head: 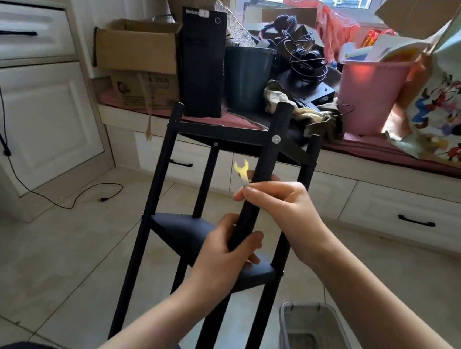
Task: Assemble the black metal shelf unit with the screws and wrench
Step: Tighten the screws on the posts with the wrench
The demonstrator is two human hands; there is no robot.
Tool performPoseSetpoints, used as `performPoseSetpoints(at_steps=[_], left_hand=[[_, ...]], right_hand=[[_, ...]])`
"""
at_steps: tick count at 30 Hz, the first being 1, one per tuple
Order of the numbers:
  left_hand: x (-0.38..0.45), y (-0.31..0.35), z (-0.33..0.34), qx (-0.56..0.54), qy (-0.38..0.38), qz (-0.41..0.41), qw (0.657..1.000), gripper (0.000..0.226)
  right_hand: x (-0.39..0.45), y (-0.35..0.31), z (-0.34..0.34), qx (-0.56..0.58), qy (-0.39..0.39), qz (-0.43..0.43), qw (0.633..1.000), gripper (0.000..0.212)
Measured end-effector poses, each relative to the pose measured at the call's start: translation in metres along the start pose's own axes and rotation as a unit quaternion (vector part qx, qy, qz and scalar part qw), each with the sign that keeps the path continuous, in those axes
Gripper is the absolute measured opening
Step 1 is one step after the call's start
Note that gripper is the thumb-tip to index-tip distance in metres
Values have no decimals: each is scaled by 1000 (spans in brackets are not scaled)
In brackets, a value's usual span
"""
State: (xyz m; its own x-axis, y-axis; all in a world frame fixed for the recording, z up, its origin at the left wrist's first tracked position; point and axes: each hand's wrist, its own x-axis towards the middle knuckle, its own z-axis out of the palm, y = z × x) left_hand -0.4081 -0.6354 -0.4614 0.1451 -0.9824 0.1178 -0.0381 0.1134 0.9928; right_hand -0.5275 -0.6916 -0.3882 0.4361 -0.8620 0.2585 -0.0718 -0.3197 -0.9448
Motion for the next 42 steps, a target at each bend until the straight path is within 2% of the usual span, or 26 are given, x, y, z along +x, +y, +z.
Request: performPoseSetpoints(at_steps=[7,16,20,25,27,31,35,42], left_hand=[[0,4,0,39,45,92,994,25],[-8,20,-5,23,67,105,992,21],[-12,23,-8,27,77,99,992,20],[-14,25,-13,3,79,75,994,26],[-14,27,-14,-7,84,72,994,27],[-16,27,-12,-8,78,69,994,29],[-17,27,-9,-3,78,72,994,28],[-20,26,-8,-9,53,71,996,24]], right_hand=[[-1,-3,6,24,8,-20,999,16],[4,-13,-2,60,-37,-58,996,18],[4,-18,-8,75,-15,-67,995,18],[4,-17,-13,-2,62,-83,995,15],[3,-15,-12,-29,70,-90,993,15],[6,-8,-6,-87,96,-34,991,20],[13,-5,-5,-63,121,13,991,17],[18,-10,-5,-60,145,-15,988,16]])
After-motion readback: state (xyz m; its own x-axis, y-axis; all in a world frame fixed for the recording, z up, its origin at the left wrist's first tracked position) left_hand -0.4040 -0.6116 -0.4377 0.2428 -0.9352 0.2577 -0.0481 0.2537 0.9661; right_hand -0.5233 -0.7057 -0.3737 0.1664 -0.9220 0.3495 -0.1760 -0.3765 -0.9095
